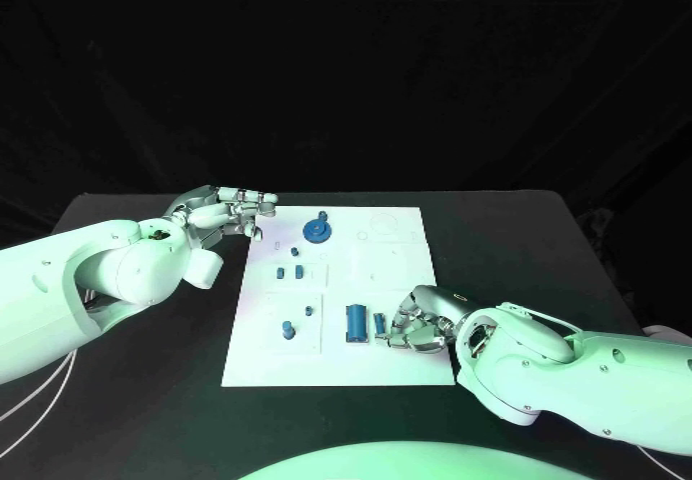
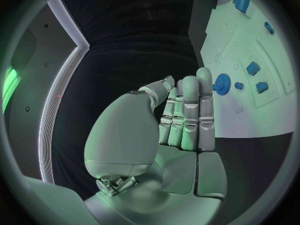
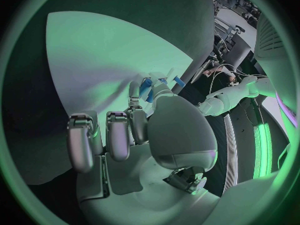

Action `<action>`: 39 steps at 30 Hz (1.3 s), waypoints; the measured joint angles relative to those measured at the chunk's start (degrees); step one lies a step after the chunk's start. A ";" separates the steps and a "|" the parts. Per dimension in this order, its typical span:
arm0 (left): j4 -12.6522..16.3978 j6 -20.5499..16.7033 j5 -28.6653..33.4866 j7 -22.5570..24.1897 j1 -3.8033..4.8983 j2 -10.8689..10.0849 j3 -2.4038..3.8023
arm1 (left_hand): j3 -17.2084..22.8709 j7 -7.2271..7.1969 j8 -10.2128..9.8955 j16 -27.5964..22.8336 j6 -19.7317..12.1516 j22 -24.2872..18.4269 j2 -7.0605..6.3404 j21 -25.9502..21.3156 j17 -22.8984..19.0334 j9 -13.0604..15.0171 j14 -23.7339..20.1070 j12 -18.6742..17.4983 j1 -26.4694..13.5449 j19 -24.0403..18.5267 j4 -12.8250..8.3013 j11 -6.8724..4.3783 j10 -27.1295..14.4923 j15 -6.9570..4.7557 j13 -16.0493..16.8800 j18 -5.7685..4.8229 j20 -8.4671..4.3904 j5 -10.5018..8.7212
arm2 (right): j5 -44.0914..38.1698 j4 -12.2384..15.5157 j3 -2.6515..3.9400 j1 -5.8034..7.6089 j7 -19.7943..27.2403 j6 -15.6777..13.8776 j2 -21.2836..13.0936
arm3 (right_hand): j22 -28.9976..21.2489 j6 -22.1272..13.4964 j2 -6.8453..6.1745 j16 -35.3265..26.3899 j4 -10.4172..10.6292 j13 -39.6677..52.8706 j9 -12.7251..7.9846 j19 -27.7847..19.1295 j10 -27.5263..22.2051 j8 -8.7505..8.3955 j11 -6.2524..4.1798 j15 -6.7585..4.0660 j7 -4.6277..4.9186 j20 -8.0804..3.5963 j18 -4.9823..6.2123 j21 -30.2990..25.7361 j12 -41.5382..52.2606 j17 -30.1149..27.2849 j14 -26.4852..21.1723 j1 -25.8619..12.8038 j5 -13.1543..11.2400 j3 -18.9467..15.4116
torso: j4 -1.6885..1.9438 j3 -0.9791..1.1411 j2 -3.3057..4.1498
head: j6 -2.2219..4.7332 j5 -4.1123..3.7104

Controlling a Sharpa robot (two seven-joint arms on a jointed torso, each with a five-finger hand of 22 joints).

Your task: Assemble the parts on the task board

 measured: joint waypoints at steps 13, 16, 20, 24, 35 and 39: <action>-0.07 0.07 0.00 -0.23 0.00 0.05 0.00 | 0.00 0.00 0.00 0.00 0.00 -0.06 0.24 0.00 -0.05 0.01 -0.17 0.00 0.24 0.00 0.00 0.00 0.00 0.17 0.04 0.00 0.00 0.00 | 1.32 -1.61 0.22 0.03 -0.37 0.54 0.73 | -0.01 0.00 0.00 0.00 0.16 0.01 0.15 0.00 0.00 0.00 0.00 0.00 0.00 0.00 0.00 0.00 0.00 -0.01 0.00 0.00 -0.07 -0.63 | -0.03 0.00 -0.08 | -0.18 0.24; -0.09 0.09 0.00 -0.26 0.00 0.04 0.00 | 0.00 0.00 0.00 0.00 0.00 -0.05 0.23 0.00 -0.05 0.01 -0.17 0.00 0.24 0.00 0.00 0.00 0.00 0.17 0.04 -0.01 0.00 0.00 | 1.59 -1.43 0.22 0.03 -0.35 0.58 0.72 | -0.01 0.00 0.00 0.00 0.16 0.01 0.14 0.00 0.00 0.00 0.00 0.00 0.00 0.00 0.00 0.00 0.00 -0.01 0.00 0.00 -0.25 -0.63 | -0.05 0.00 -0.09 | -0.18 0.24; -0.10 0.10 0.00 -0.28 0.00 0.04 -0.01 | 0.00 0.00 0.00 0.00 0.00 -0.05 0.24 0.00 -0.05 0.01 -0.17 0.00 0.24 0.00 0.00 0.00 0.00 0.17 0.04 0.00 0.00 0.00 | 1.85 -0.86 0.24 0.03 -0.16 0.47 0.38 | -0.01 0.00 0.00 0.00 0.16 0.01 0.12 0.00 0.00 0.00 0.00 0.00 0.00 0.00 0.00 -0.23 0.00 -0.01 0.00 0.00 -0.55 -0.95 | -0.06 0.00 -0.11 | -0.11 0.21; -0.16 0.10 0.00 -0.28 0.00 0.03 -0.02 | 0.00 0.00 0.00 0.00 0.00 -0.05 0.23 0.00 -0.05 0.00 -0.17 0.21 0.24 0.00 0.00 0.12 -0.12 0.17 0.04 0.00 0.00 0.00 | 2.43 -0.33 0.34 0.35 0.81 -0.22 -0.70 | -0.02 -0.74 -0.08 -0.09 0.16 0.02 0.08 0.00 -0.01 0.00 0.01 0.00 0.11 0.00 0.00 -1.37 -1.17 -0.01 0.00 0.59 -0.55 -1.42 | -0.07 0.00 -0.14 | 0.09 0.20; -2.12 0.06 0.84 0.89 -0.11 1.67 -0.67 | -2.83 0.04 0.22 -1.30 -0.66 -1.19 -0.57 -2.20 -1.05 -0.25 -2.34 0.89 -3.16 -0.74 2.45 0.41 -1.04 0.81 0.27 -0.03 0.62 0.00 | 23.05 -10.30 0.56 7.28 19.83 -2.47 -1.58 | -0.03 -8.11 2.33 -13.51 -2.63 -10.84 -2.71 -6.94 -14.55 -5.30 3.73 2.81 3.96 2.02 4.47 -28.03 -25.27 -8.88 -1.16 9.05 -3.85 -2.28 | -0.15 -0.31 -1.19 | 2.55 -0.49; -4.36 -0.02 2.40 2.57 -0.20 3.56 -0.74 | -6.07 0.33 0.57 -7.56 -1.32 -4.66 -0.70 -7.97 -4.43 -0.36 -7.56 0.95 -4.01 -4.60 3.72 1.28 -2.94 1.76 -0.24 -0.02 1.80 0.00 | 36.08 -16.89 0.49 8.83 28.94 -0.98 0.74 | -4.09 -9.45 3.50 -33.92 -3.54 -22.40 -3.91 -19.02 -23.23 -6.44 4.84 3.94 5.12 3.43 8.80 -53.80 -40.10 -29.75 -9.87 12.11 -6.88 -2.08 | -0.13 -0.50 -1.89 | 4.60 -0.83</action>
